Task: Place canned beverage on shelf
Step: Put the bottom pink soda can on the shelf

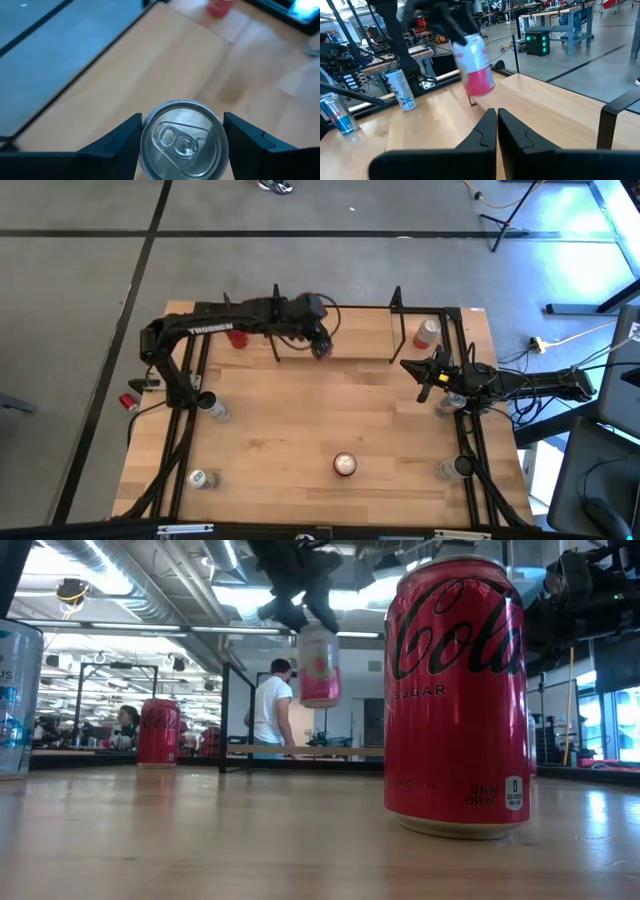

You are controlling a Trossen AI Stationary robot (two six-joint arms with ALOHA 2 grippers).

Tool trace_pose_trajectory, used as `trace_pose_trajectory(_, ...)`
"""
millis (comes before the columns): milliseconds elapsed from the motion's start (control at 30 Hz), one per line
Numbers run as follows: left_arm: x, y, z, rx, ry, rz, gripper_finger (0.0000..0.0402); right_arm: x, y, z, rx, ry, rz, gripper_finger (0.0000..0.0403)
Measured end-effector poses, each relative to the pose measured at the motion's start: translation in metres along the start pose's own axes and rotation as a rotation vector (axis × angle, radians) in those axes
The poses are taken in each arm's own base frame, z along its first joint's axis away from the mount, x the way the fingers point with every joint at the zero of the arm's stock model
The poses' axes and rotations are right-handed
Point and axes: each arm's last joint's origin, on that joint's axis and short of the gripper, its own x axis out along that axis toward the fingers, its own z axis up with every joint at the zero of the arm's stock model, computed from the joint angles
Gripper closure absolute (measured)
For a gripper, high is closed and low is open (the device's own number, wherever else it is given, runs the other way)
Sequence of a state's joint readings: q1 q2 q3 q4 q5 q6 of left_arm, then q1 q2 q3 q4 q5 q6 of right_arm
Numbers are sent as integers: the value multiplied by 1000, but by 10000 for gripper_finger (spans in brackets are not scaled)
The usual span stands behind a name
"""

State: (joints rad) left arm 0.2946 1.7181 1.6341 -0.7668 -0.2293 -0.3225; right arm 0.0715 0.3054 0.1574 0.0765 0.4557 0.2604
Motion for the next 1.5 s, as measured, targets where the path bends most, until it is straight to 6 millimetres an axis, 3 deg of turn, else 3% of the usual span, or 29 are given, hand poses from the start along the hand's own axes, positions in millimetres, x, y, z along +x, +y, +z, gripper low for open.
trace_pose_trajectory(367,13,79,8,-29,99,161,188,0,0,0,20,0,-1,398)
trace_pose_trajectory(600,25,109,9,-70,93,137,188,0,-1,0,23,-8,-30,398)
trace_pose_trajectory(1133,47,105,-16,-55,152,102,185,0,-2,-2,12,11,-38,398)
trace_pose_trajectory(1500,47,104,-17,-105,164,78,132,0,-1,-2,11,15,-35,397)
